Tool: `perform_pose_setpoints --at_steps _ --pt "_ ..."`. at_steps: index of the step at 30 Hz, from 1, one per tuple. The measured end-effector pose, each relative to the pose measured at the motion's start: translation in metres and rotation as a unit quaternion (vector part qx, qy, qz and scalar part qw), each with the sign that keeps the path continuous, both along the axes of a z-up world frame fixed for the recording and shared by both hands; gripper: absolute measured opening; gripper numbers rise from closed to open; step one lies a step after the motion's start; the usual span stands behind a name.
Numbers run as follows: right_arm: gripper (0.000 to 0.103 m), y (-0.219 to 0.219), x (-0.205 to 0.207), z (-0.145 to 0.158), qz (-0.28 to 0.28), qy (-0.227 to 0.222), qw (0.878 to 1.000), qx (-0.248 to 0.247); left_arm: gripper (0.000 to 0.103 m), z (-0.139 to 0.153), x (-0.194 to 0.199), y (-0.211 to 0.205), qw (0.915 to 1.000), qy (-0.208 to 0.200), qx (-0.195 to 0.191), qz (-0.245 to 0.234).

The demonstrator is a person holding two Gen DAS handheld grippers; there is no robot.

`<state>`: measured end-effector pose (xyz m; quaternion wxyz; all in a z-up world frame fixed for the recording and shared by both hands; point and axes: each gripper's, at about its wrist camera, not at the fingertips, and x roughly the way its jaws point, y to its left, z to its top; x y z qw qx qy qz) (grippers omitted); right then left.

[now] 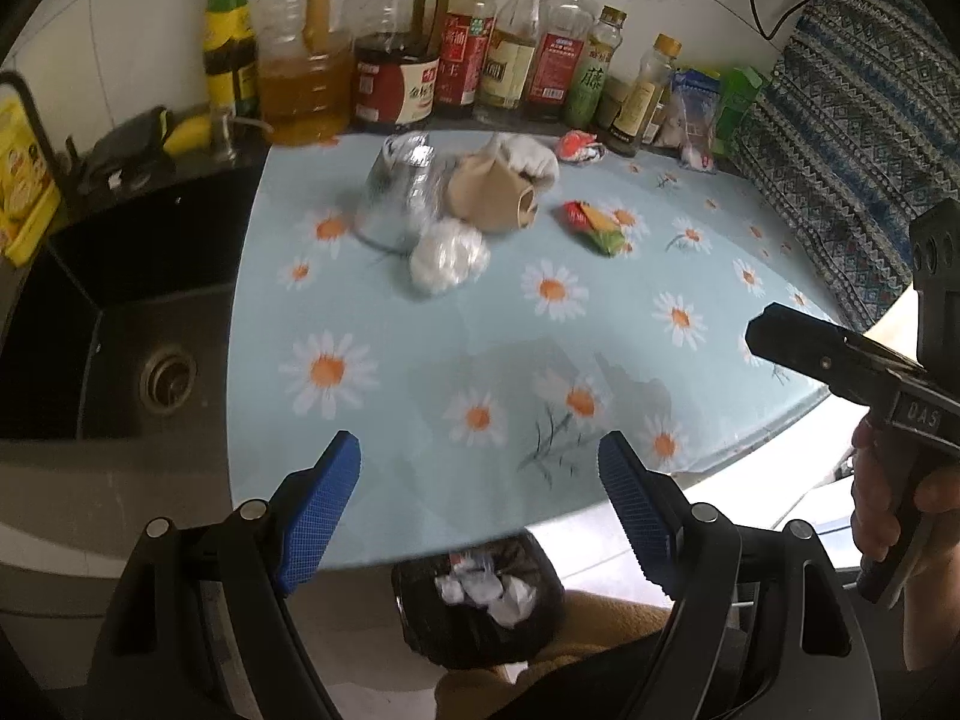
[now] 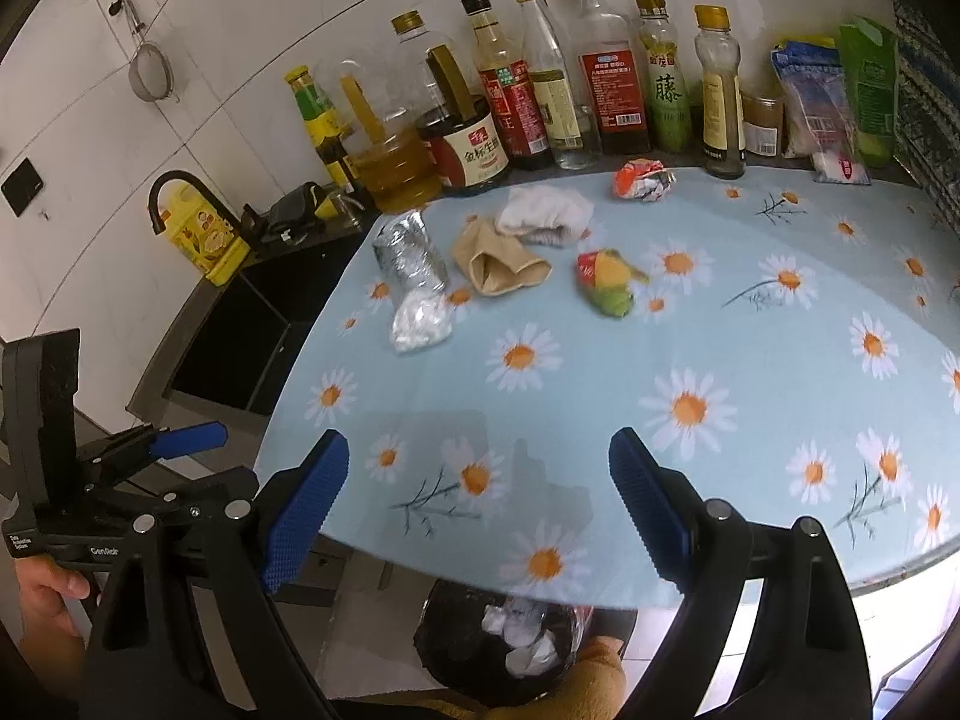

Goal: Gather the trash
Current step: 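Raise both open grippers back over the tablecloth, then grasp another clear bag of white tissue with the left gripper while the right approaches the yellow snack wrapper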

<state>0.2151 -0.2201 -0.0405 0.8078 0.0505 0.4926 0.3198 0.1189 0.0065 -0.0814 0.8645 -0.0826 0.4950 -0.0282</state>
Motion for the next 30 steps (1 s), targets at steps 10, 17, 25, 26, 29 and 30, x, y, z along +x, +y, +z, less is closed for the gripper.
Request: perform_pose_setpoints --at_steps 10,17,25,26,29,30 --pt "0.088 -0.021 0.044 -0.022 0.002 0.022 1.0 0.002 0.079 -0.015 0.071 -0.01 0.9998 0.017 0.006 0.006" --pt "0.088 -0.033 0.073 -0.035 0.003 0.036 0.999 0.006 0.079 -0.023 0.119 -0.011 0.9995 0.024 0.018 0.007" --pt "0.088 -0.033 0.099 -0.045 0.012 0.046 0.999 0.012 0.079 -0.05 0.152 0.003 0.9975 0.052 0.021 0.043" --pt "0.088 -0.032 0.102 -0.046 0.015 0.047 0.999 0.01 0.079 -0.055 0.155 0.005 0.9971 0.056 0.021 0.048" --pt "0.088 -0.029 0.107 -0.049 0.028 0.047 0.998 0.001 0.079 -0.065 0.162 0.01 0.9961 0.065 0.014 0.058" --pt "0.088 -0.028 0.109 -0.05 0.03 0.049 0.998 -0.001 0.079 -0.067 0.164 0.01 0.9961 0.064 0.01 0.059"
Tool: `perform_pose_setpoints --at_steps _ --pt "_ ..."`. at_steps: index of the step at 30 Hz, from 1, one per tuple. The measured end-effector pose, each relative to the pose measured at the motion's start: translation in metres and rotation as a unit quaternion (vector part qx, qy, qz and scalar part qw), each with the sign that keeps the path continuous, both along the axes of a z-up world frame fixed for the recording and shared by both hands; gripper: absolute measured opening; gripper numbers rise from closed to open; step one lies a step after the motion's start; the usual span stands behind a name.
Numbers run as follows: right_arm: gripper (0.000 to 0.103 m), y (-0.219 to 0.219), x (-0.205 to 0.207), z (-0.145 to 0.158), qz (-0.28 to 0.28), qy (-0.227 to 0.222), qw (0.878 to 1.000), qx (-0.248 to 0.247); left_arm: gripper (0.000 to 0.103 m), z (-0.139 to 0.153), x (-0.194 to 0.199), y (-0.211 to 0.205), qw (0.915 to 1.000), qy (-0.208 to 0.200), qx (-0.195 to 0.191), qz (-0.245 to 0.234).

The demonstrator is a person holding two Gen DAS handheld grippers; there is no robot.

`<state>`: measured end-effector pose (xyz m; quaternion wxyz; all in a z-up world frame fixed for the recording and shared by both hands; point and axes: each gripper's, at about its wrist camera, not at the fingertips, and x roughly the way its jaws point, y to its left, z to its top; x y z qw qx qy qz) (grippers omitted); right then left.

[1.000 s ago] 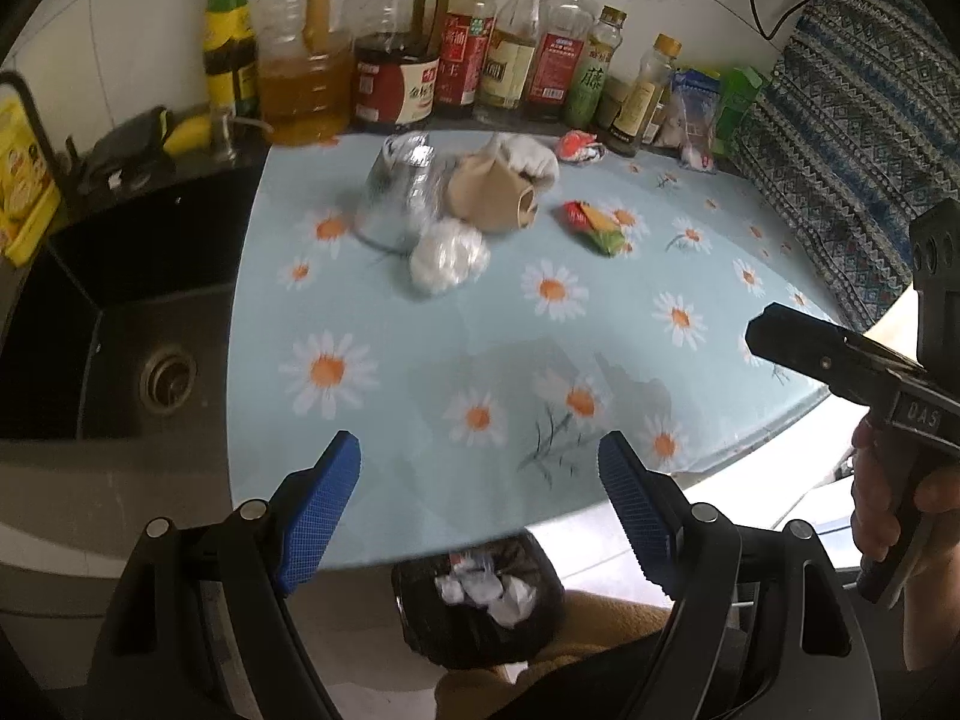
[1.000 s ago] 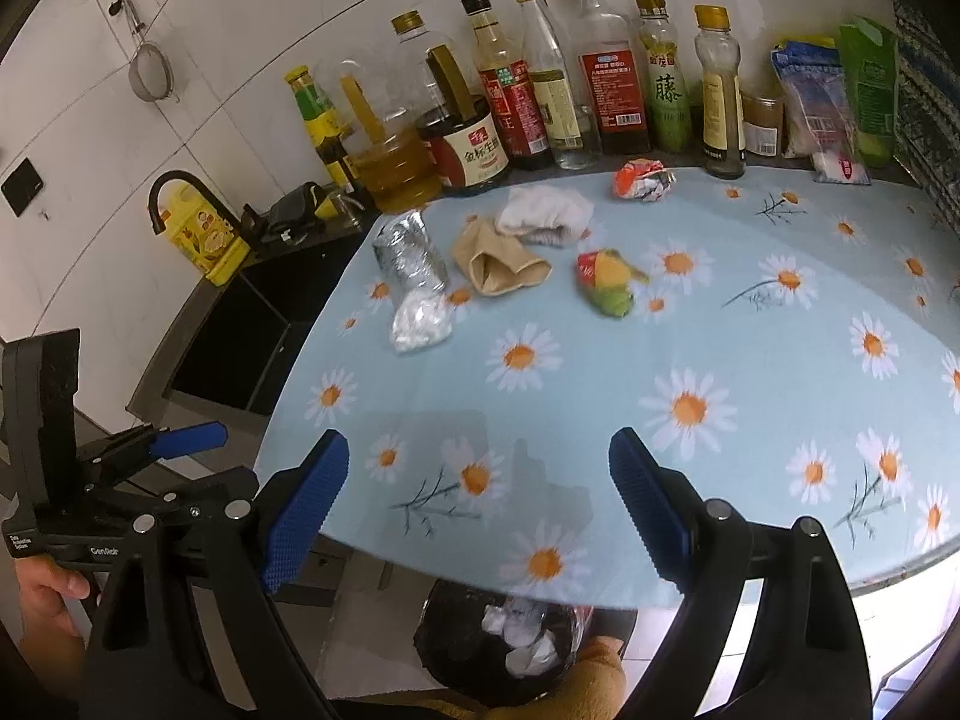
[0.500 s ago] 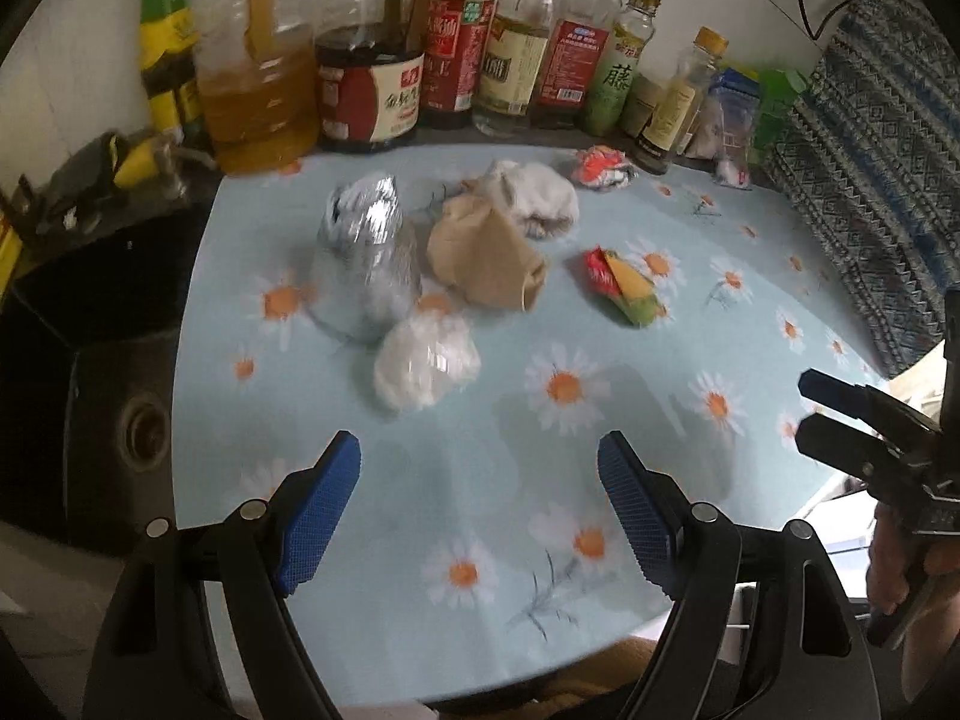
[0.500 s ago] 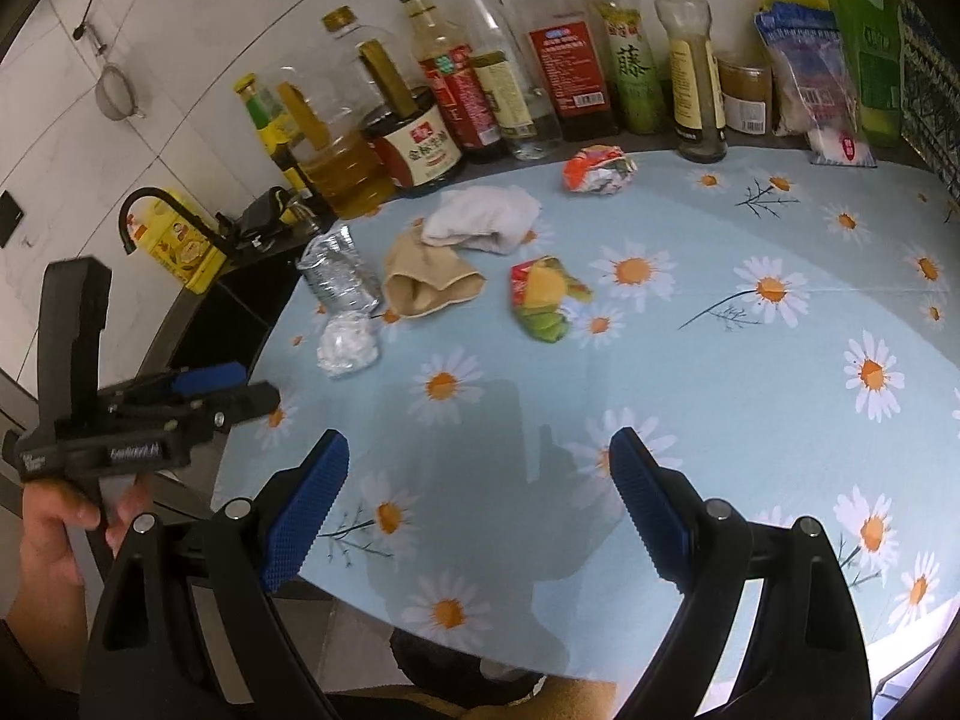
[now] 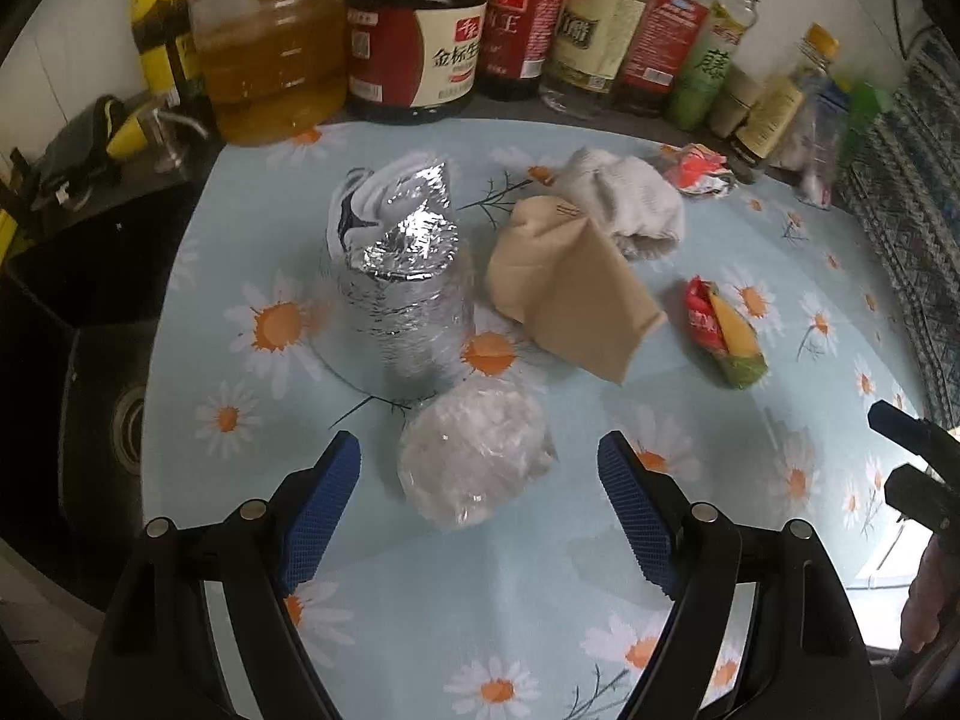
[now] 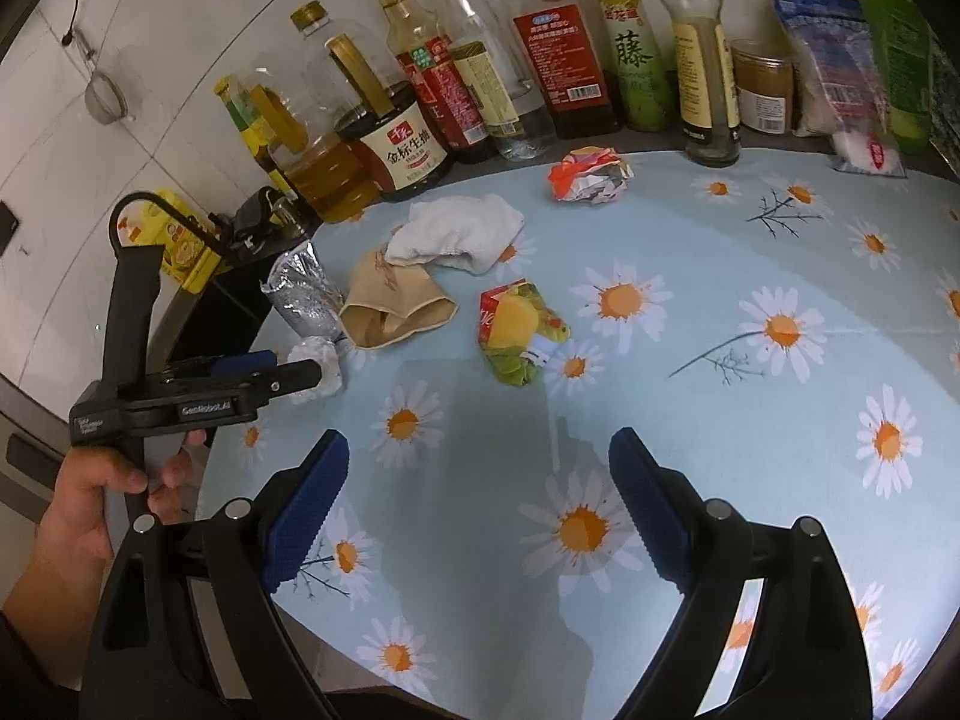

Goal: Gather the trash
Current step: 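Grasp another clear bag of white tissue with the left gripper while the right approaches the yellow snack wrapper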

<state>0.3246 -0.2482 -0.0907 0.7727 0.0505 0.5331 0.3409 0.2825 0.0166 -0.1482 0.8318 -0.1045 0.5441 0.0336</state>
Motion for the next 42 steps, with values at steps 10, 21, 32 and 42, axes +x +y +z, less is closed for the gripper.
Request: perform_pose_setpoints --at_steps 10,21,32,42 --pt "0.088 0.01 0.021 -0.007 0.017 0.009 1.0 0.002 0.077 -0.022 0.016 0.002 1.0 0.005 0.0 0.008" --pt "0.088 0.023 0.038 -0.011 0.029 0.007 1.0 -0.006 0.057 -0.028 0.019 0.0 0.9998 0.002 0.017 0.006" --pt "0.088 0.035 0.056 -0.026 0.043 0.005 0.999 -0.024 0.057 -0.013 0.0 -0.004 0.9997 -0.01 0.011 0.017" --pt "0.084 0.062 0.081 -0.063 0.058 0.044 0.996 -0.051 0.057 0.004 -0.041 0.003 0.9985 -0.022 -0.006 0.05"
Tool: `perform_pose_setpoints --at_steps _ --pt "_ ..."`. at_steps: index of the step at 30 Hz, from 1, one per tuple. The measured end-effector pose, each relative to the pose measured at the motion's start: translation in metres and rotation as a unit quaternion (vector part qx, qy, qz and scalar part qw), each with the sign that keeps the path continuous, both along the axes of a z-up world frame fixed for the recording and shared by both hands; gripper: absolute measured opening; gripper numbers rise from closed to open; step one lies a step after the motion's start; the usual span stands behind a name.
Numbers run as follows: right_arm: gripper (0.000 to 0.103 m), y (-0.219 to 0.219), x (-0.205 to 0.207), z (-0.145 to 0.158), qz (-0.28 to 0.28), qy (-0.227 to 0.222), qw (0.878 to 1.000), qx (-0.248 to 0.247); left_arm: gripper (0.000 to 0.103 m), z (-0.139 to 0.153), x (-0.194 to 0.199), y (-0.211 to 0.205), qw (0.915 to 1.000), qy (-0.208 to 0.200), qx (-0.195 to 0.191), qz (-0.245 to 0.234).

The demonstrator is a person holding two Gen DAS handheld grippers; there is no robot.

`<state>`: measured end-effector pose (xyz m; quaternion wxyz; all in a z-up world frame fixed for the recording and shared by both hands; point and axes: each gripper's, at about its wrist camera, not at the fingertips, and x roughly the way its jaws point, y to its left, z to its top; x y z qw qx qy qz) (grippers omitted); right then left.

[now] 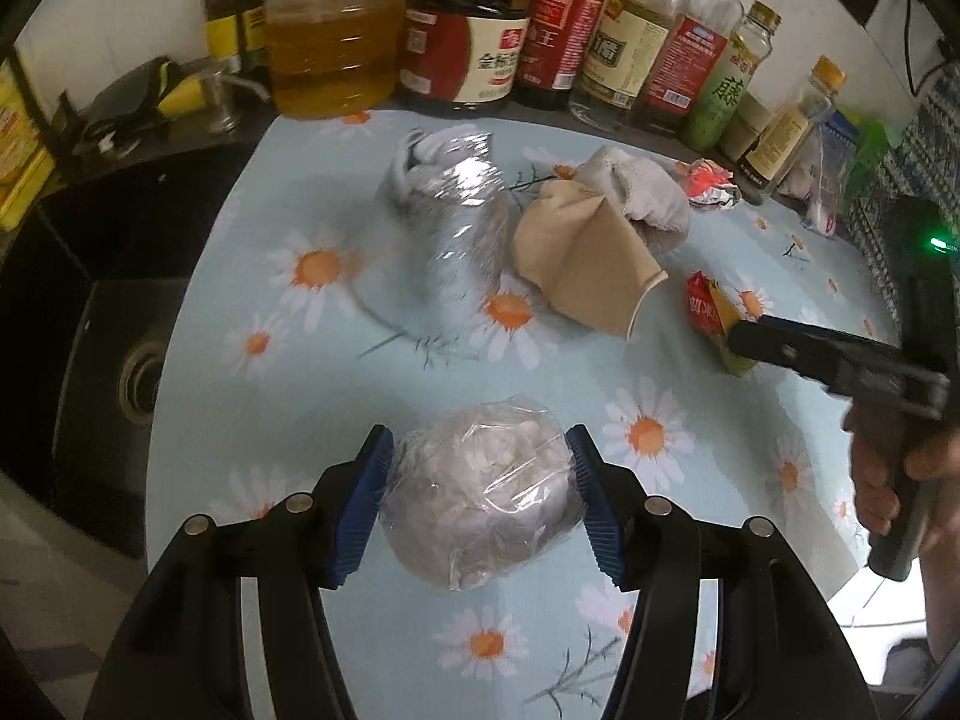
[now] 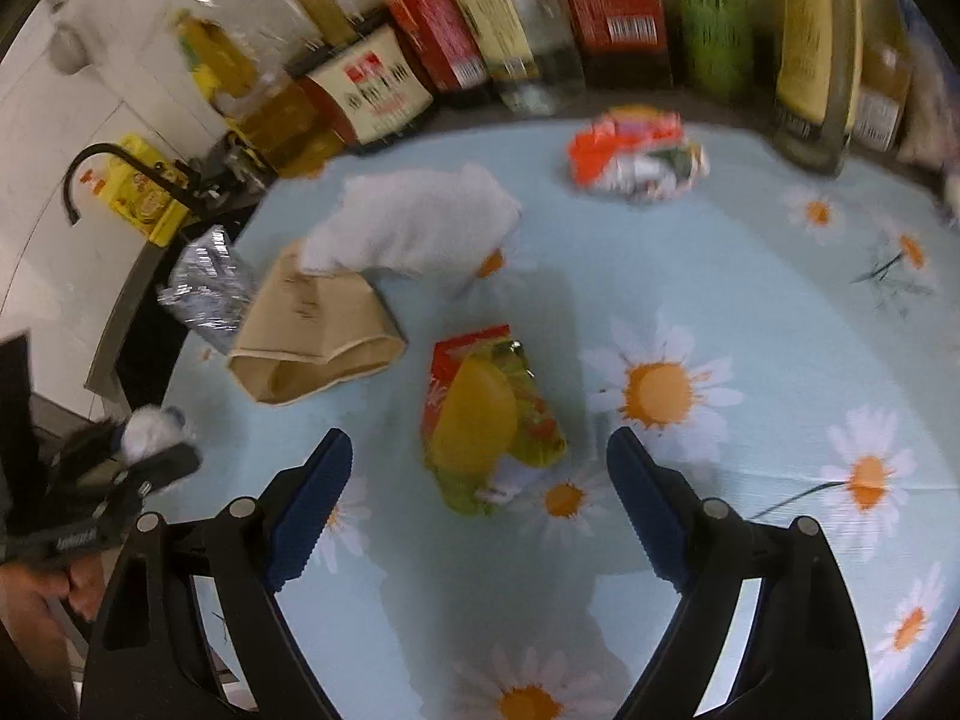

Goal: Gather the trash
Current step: 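Grasp another clear bag of white tissue with the left gripper while the right approaches the yellow snack wrapper, then carry the tissue bag and yellow wrapper down over the black bin with both grippers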

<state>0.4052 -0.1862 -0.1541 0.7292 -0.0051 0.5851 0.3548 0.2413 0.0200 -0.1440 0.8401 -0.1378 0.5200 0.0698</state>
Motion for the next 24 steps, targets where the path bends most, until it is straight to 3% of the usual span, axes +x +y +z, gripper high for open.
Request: perform_pose_setpoints --at_steps 5,9,24 --pt "0.073 0.017 -0.002 -0.001 0.024 -0.038 0.998 -0.034 0.057 0.001 -0.02 0.003 0.9999 0.002 -0.001 0.017" --pt "0.054 0.025 -0.008 -0.001 0.033 -0.078 0.993 -0.078 0.057 -0.002 -0.03 0.004 0.9996 0.002 -0.007 0.025" --pt "0.053 0.021 -0.027 0.013 0.021 -0.069 0.995 -0.07 0.057 0.003 -0.046 0.006 0.9993 -0.019 -0.019 0.026"
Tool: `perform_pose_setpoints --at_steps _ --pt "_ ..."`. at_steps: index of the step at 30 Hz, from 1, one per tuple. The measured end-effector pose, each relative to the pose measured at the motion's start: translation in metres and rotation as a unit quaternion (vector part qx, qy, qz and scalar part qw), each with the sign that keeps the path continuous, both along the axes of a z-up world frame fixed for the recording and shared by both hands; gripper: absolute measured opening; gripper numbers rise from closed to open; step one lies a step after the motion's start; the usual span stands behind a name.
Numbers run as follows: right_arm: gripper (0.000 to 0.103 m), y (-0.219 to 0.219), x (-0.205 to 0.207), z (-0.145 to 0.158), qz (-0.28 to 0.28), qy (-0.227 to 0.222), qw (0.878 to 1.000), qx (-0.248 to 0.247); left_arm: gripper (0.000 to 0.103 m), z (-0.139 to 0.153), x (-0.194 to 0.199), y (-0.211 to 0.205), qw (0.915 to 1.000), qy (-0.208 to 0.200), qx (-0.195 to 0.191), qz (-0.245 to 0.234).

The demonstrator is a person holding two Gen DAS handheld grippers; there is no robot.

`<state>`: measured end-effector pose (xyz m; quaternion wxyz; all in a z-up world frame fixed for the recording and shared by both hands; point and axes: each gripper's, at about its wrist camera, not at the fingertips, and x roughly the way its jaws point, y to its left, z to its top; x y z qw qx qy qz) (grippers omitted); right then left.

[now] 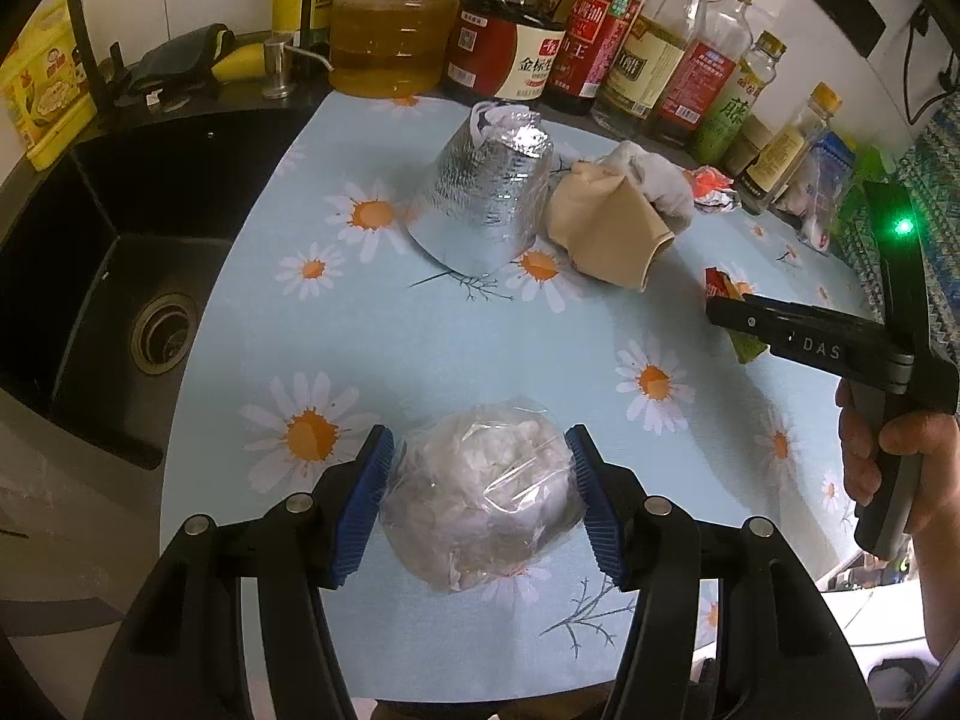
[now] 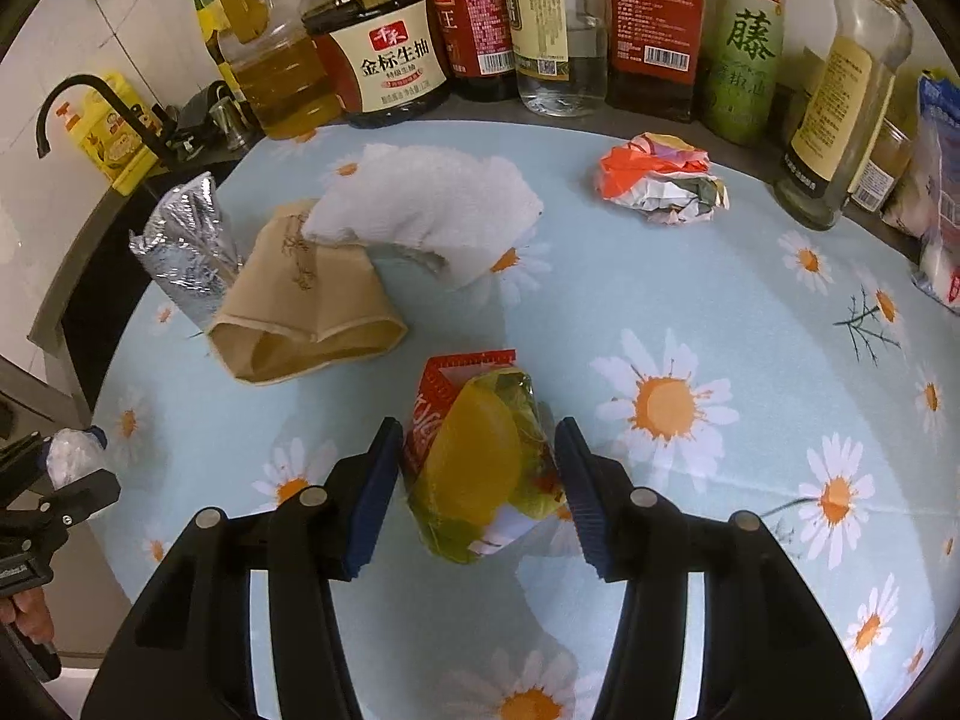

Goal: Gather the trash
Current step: 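Carry the tissue bag and yellow wrapper down over the black bin with both grippers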

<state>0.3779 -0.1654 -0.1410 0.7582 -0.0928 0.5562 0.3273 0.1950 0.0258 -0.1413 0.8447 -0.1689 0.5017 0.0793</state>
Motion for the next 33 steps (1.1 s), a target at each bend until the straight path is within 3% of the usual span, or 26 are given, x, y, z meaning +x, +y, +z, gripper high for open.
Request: perform_pose_setpoints --at_steps 18,33 --pt "0.053 -0.012 -0.081 0.033 -0.048 -0.004 0.998 0.03 0.057 0.011 -0.026 0.003 0.9969 -0.023 -0.002 -0.075" --pt "0.053 -0.007 -0.17 0.044 -0.069 -0.001 0.997 0.044 0.057 0.004 -0.08 0.002 0.9913 -0.02 -0.009 -0.13"
